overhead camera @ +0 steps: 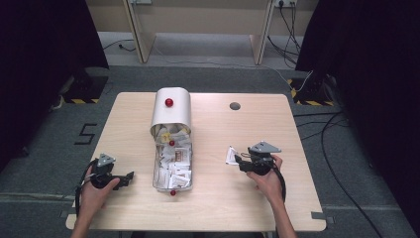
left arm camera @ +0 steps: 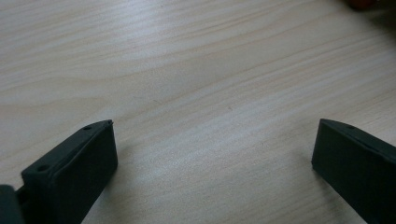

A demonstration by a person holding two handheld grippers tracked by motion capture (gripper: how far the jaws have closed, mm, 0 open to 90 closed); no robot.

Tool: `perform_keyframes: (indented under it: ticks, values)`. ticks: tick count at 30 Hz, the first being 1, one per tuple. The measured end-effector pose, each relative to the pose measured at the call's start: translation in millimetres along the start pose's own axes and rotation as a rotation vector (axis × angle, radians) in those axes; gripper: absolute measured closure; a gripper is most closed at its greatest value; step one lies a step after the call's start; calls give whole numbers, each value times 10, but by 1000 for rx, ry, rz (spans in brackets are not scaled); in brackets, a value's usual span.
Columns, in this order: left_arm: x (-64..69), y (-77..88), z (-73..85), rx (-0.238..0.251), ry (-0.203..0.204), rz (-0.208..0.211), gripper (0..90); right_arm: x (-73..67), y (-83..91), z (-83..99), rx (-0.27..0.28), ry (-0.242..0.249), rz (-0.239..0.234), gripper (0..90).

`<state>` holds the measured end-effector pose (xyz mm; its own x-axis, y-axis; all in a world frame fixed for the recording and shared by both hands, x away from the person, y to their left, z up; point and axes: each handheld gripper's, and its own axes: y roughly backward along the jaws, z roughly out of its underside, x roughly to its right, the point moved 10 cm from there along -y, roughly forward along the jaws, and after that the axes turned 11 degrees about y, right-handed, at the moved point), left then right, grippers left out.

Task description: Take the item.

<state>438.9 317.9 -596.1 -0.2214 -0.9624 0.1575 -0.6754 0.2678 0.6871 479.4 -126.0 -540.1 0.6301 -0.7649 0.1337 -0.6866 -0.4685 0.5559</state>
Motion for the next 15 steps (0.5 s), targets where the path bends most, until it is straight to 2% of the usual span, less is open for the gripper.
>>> perform_keyframes:
  ticks: [15]
  values:
    - [0, 0, 0, 0, 0, 0, 0, -2, 209, 98, 9, -2, 16, 353]
